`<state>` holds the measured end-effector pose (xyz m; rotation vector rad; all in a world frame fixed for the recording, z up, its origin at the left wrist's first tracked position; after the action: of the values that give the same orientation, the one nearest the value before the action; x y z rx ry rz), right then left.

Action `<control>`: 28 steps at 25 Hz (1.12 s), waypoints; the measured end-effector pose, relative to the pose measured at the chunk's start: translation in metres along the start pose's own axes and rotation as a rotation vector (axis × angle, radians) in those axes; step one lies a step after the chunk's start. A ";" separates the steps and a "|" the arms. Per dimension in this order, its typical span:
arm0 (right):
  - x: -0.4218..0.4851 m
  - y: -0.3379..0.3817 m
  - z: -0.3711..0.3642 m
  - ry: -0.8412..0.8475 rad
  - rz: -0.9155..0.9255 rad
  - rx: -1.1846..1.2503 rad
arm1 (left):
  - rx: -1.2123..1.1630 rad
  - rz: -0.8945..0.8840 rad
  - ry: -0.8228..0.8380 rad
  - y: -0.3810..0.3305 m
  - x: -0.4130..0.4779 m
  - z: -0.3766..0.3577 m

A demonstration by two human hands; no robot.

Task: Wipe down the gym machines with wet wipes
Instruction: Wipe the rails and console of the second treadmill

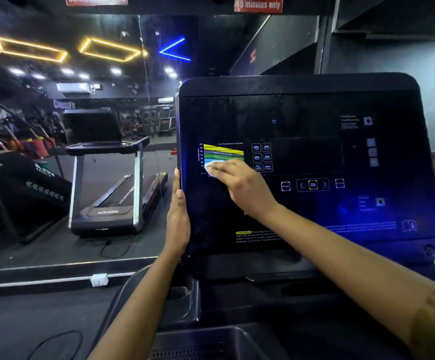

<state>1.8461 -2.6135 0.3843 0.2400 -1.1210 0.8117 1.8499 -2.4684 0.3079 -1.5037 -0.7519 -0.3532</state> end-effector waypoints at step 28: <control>-0.164 0.052 0.009 0.278 0.208 0.227 | 0.281 0.042 0.031 0.007 -0.029 0.012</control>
<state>1.7732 -2.6574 0.2341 0.1938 -0.8003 1.1234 1.8301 -2.4636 0.2831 -1.2449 -0.7129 -0.2280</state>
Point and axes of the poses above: each hand's wrist, its own x-axis towards the middle knuckle, its own z-axis out of the back of the hand, y = z × x, the point moved 3 cm from there along x, towards the middle knuckle, and after that the axes turned 4 degrees about -y, right-handed, at the moved point
